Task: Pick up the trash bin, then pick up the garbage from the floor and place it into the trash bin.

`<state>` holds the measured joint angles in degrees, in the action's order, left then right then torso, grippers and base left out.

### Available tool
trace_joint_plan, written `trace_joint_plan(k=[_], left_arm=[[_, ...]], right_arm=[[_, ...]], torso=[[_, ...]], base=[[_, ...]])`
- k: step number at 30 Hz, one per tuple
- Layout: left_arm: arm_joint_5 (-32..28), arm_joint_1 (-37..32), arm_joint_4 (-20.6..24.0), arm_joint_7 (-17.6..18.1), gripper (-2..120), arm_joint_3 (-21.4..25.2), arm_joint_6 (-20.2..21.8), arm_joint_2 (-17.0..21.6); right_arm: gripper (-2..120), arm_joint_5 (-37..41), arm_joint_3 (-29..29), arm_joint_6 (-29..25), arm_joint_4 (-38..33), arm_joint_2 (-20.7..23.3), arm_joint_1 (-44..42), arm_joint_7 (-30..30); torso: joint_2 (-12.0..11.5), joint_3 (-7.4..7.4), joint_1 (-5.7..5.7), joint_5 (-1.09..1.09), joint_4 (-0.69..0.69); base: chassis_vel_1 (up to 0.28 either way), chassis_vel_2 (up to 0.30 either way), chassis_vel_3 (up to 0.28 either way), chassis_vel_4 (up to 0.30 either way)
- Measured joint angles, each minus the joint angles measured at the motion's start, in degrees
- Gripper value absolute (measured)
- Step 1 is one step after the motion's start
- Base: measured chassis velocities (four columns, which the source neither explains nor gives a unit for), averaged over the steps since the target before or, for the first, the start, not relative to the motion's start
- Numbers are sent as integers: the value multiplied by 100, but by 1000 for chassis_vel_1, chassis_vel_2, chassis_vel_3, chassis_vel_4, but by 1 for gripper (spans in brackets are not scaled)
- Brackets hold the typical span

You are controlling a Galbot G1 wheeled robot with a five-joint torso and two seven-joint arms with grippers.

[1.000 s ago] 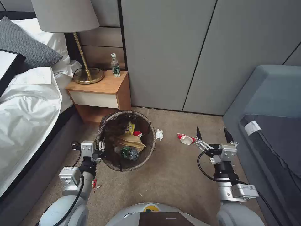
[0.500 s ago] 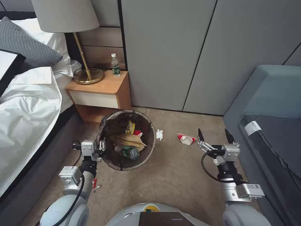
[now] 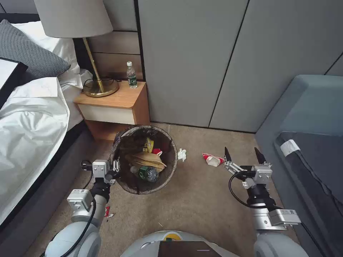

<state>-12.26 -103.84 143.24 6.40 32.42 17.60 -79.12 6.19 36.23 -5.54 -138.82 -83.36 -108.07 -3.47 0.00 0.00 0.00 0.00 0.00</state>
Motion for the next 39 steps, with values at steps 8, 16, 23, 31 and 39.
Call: trace_joint_plan(k=[8, 16, 23, 31, 39], left_arm=[[2, -6, 0, 0, 3, 0, 0, -1], [6, -13, 0, -3, 3, 4, 0, 1], [7, -21, 0, -7, 3, 4, -2, 7], [9, -28, 0, -10, 3, 2, -9, 9], [12, -38, 0, -12, 3, -1, -13, 8]], right_arm=[[100, 7, -41, 0, 0, 3, -2, 6], [100, 30, -60, 3, 4, 11, 3, 17], [100, 33, -91, 6, 4, 21, 6, 16], [100, 31, -109, 10, 2, 44, 8, 16], [100, 31, -122, 10, 2, 50, 9, 12]], torso=[[0, 0, 0, 0, 0], [0, 0, 0, 0, 0], [0, -1, 0, 0, 0], [0, -1, 0, 0, 0], [0, 0, 0, 0, 0]], base=[[-50, 53, 44, -47], [-65, 62, 59, -60], [-84, 77, 83, -79], [-88, 86, 77, -84], [-78, 85, 79, -84]])
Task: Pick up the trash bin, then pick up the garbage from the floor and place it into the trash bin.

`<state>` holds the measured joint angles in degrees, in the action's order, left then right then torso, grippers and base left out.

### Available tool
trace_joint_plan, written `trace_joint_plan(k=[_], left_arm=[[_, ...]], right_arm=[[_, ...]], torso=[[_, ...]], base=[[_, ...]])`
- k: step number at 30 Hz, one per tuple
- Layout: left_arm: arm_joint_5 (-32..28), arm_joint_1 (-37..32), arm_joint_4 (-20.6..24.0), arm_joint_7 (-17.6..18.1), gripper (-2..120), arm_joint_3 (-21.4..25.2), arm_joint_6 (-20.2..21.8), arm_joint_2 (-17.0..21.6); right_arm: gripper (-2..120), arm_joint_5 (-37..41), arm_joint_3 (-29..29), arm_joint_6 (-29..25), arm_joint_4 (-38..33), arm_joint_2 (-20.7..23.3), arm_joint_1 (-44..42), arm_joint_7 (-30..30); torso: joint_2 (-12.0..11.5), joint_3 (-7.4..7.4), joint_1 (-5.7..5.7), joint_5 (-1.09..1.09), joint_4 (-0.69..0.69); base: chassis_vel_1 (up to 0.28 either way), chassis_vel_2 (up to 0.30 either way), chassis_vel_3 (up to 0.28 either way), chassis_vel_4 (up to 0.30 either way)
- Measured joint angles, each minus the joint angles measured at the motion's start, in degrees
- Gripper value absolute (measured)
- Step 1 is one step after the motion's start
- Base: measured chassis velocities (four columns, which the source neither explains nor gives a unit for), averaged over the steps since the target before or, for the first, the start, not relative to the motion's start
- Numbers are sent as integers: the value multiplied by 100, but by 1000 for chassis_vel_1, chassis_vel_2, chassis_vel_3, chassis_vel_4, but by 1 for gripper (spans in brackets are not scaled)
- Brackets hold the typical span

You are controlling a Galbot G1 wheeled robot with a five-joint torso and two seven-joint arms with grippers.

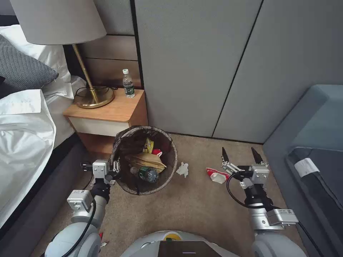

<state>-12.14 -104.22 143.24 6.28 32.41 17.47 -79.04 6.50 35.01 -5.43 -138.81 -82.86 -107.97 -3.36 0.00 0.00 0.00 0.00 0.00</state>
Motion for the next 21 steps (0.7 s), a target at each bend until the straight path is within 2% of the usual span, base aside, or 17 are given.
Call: trace_joint_plan(k=[13, 17, 21], left_arm=[[-2, 4, 0, 10, 3, 4, -8, -1], [-5, 2, 0, 10, 3, 7, -8, 13], [-9, 2, 0, 12, 3, 12, -7, 29]], right_arm=[[100, 101, -6, -118, 54, 59, 51, 4], [100, 202, 82, 147, 76, 191, 57, -63], [100, 532, 348, 471, 189, 561, -13, 20]], torso=[[0, -1, -1, -1, 0], [0, -1, -1, 0, 1], [0, 0, 0, -1, 1]], base=[[-91, 83, 87, -86], [-29, 17, 27, -21], [0, 0, 0, 0]])
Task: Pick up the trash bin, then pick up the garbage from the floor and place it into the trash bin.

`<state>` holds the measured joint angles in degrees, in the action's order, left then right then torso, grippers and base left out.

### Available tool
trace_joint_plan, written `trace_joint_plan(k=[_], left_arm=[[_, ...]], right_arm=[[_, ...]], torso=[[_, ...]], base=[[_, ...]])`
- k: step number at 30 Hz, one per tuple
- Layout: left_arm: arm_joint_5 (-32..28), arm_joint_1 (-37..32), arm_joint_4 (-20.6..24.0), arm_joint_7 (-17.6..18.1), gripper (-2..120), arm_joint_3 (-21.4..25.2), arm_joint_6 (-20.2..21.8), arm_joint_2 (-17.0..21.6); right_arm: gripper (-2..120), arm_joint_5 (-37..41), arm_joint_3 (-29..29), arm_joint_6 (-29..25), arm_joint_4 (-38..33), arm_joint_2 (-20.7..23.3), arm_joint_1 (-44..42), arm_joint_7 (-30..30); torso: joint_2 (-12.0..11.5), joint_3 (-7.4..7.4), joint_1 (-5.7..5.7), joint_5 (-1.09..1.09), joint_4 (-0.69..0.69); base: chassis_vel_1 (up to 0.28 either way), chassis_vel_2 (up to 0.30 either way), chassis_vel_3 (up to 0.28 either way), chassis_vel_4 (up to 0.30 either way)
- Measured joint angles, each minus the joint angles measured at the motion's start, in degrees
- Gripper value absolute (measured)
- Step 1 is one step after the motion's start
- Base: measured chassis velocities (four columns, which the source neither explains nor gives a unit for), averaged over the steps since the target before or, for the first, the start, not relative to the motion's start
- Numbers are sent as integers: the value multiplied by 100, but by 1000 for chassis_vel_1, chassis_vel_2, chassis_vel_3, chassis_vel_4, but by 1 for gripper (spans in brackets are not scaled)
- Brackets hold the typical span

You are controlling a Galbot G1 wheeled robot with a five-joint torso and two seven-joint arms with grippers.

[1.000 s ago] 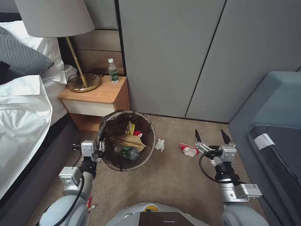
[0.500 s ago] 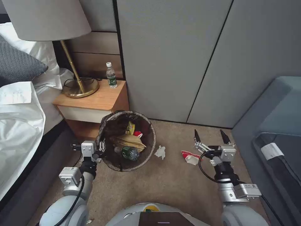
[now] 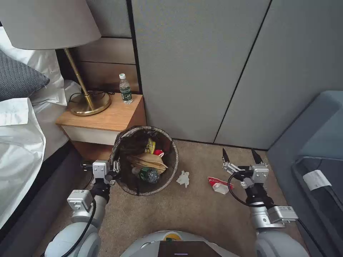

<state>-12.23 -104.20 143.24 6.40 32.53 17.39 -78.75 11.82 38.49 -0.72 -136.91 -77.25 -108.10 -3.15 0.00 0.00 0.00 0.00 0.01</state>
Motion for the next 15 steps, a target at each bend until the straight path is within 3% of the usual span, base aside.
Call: trace_joint_plan(k=[10, 15], left_arm=[[0, -20, 0, 2, 3, -6, 5, -6], [0, -42, 0, 5, 3, -6, 15, 1]], right_arm=[[100, 534, 475, 181, 485, 597, -119, 602], [100, 778, 498, 384, 1059, 1008, -101, 1028]], torso=[[0, 0, 0, -1, -2], [0, 0, 0, -1, 0]], base=[[0, 0, 0, 0], [0, 0, 0, 0]])
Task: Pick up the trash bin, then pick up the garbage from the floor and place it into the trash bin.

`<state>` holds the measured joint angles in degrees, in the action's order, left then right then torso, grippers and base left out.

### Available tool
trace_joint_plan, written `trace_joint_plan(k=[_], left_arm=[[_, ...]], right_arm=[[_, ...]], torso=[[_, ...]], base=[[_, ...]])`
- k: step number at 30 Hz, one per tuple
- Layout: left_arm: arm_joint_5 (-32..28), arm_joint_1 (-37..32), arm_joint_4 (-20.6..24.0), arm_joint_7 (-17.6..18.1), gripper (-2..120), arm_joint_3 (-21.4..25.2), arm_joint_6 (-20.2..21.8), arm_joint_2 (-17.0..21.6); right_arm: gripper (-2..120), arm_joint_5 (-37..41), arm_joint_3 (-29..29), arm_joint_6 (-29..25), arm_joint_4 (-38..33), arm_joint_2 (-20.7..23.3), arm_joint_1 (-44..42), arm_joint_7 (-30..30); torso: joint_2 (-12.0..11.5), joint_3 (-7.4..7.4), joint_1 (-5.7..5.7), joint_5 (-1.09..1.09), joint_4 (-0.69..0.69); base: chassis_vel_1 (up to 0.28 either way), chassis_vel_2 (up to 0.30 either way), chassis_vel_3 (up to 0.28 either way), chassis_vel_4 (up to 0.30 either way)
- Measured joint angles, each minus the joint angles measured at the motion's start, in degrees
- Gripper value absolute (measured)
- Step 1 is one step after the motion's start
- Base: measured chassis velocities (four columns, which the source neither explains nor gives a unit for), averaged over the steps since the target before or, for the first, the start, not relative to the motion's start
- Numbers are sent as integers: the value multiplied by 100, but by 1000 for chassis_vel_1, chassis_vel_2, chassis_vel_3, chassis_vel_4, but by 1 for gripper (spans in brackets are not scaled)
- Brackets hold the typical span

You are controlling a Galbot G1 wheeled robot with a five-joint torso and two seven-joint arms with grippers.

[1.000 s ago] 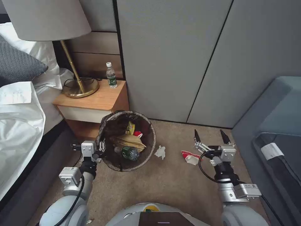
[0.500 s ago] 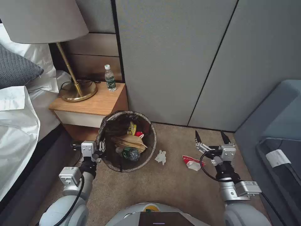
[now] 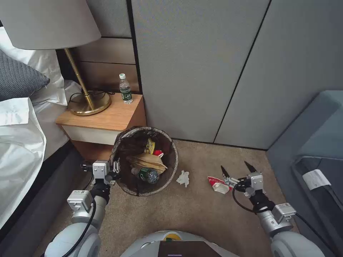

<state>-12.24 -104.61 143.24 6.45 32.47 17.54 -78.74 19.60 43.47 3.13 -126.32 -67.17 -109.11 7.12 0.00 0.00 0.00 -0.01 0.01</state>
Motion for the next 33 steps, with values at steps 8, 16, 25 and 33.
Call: trace_joint_plan(k=[8, 16, 25, 33], left_arm=[[0, -20, 0, 5, 3, -1, 12, 0], [6, -75, 0, 10, 3, 2, 21, -17], [12, -168, 0, 13, 3, 21, 24, -16], [33, -222, 0, 12, 3, 37, 24, -34]], right_arm=[[100, 153, -182, 442, 612, 288, 360, 269], [100, 64, -422, 610, 1205, 537, 826, 477], [100, 12, -843, 778, 1814, 784, 1577, 541], [100, 92, -1223, 894, 2566, 1060, 2175, 590]], torso=[[0, 0, 0, 0, -1], [0, 0, 0, 1, -1], [0, 0, 0, 1, -2], [0, -1, 0, 1, -1]], base=[[0, 0, 0, 0], [0, 0, 0, 0], [0, 0, 0, 0], [0, 0, 0, 0]])
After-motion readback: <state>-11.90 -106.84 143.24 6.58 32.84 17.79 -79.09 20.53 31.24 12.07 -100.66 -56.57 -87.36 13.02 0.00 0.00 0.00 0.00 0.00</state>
